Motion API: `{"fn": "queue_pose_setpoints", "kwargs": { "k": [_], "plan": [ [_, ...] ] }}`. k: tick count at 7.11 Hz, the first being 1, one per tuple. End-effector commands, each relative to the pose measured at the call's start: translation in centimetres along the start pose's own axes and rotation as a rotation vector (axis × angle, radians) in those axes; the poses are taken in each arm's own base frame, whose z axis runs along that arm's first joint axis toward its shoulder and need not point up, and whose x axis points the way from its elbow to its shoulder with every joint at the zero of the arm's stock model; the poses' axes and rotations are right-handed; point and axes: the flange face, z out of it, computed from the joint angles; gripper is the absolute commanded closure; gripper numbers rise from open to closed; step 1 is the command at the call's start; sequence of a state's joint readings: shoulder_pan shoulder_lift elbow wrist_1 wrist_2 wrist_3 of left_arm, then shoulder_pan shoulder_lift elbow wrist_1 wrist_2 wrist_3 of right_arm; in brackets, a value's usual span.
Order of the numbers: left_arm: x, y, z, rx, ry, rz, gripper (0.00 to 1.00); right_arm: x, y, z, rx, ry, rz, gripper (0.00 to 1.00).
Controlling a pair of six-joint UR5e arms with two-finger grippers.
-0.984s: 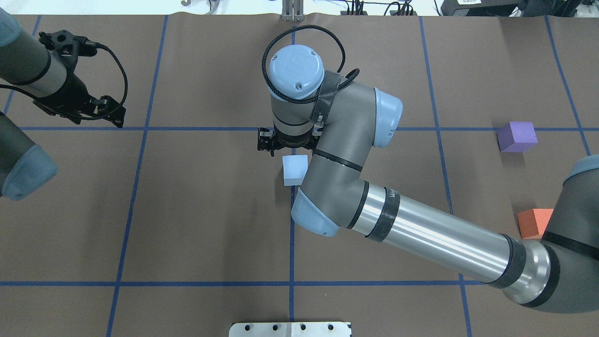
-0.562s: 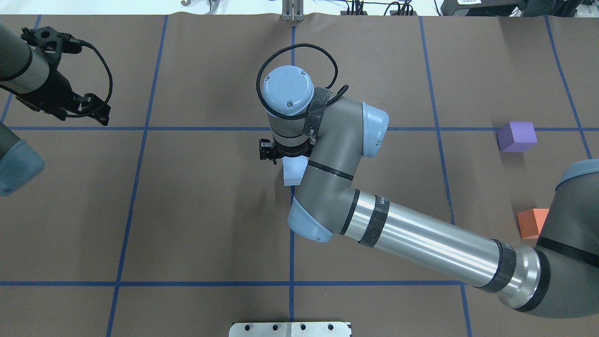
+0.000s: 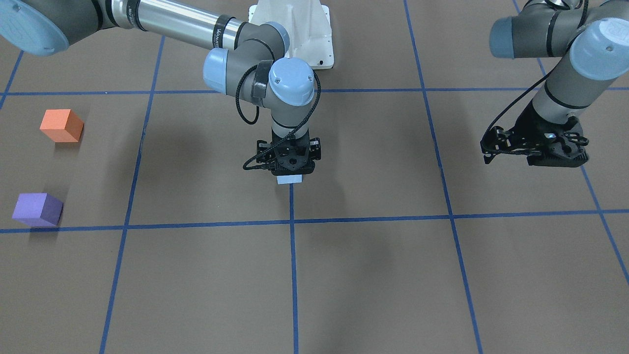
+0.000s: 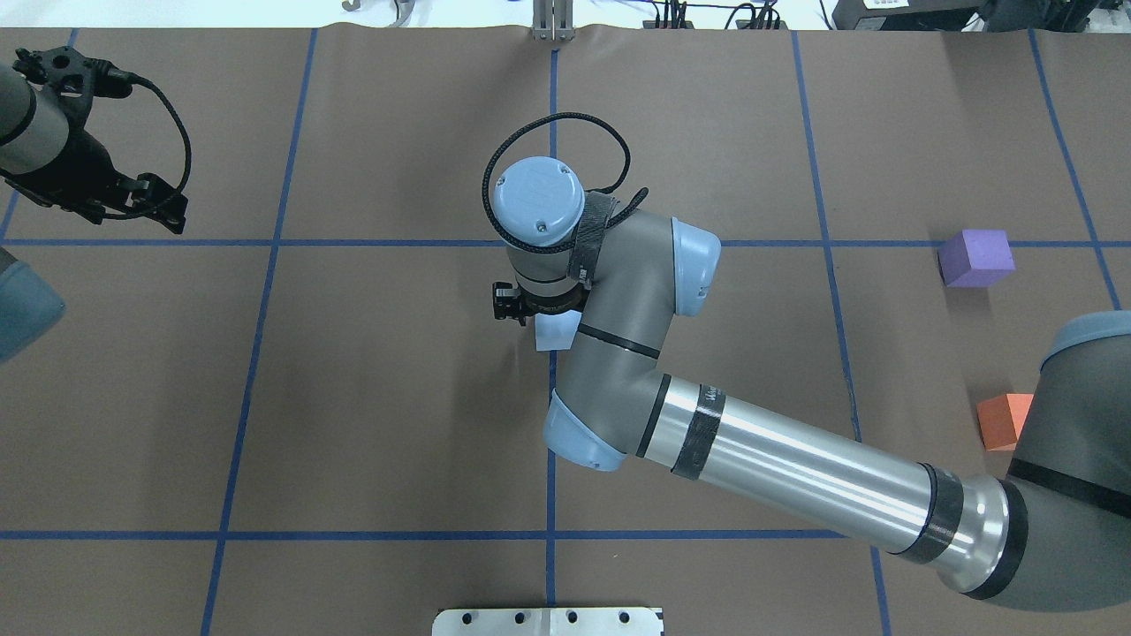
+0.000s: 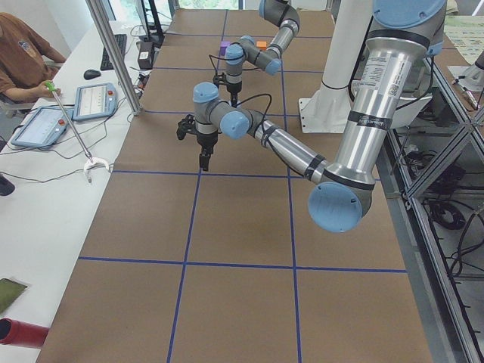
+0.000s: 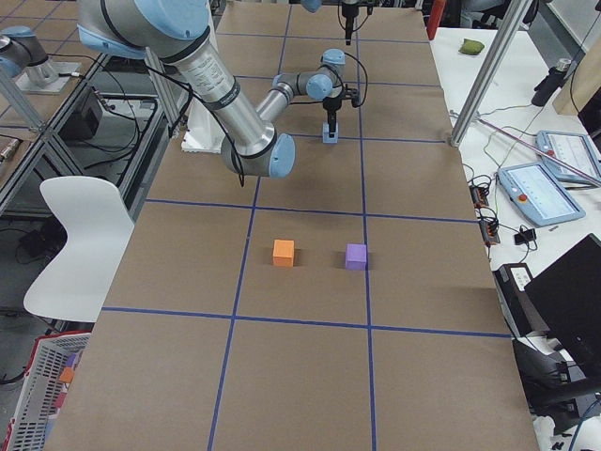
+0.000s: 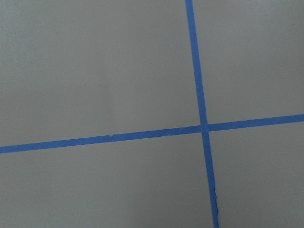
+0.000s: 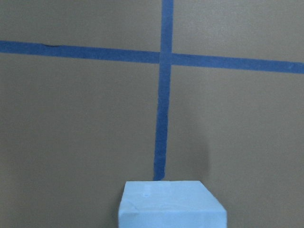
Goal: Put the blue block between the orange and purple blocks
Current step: 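Close the right gripper on the light blue cube and lift it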
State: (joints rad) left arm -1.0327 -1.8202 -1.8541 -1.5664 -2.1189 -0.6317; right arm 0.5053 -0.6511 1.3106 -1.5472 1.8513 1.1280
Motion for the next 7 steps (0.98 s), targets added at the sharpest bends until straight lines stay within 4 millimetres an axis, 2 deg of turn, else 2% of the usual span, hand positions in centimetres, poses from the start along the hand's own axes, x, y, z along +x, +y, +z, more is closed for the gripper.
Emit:
{"fn": "queue_pose_setpoints", "kwargs": {
  "k": [1,2,3,4,5,6,7],
  "plan": [
    [-4.0,0.8,-2.1,0.034,-0.004,-0.051,0.00,-0.2,-0.2,1.1,0.013,-0.019,0.005,0.70],
    [-4.4,0.6,-2.4,0.047,-0.018,-0.093,0.00,-0.3,-0.1,0.8,0.015,-0.027,0.007,1.00],
    [-5.3,0.3,-1.5,0.059,-0.060,-0.184,0.00,-0.4,-0.1,-0.3,0.019,-0.044,0.005,1.00],
    [-5.5,0.1,-2.0,0.081,-0.071,-0.179,0.00,-0.4,-0.1,-1.7,0.026,-0.060,0.005,1.00],
    [-6.0,0.0,-2.1,0.084,-0.077,-0.183,0.00,0.4,0.4,-4.5,0.024,-0.045,0.016,1.00],
    [-9.8,0.1,-3.1,0.088,-0.103,-0.106,0.00,4.2,2.0,-8.1,0.037,-0.044,0.026,1.00],
    [-14.9,1.0,-4.0,0.076,-0.135,0.028,0.00,9.8,3.4,-10.7,0.062,-0.060,0.033,1.00]
  ]
}}
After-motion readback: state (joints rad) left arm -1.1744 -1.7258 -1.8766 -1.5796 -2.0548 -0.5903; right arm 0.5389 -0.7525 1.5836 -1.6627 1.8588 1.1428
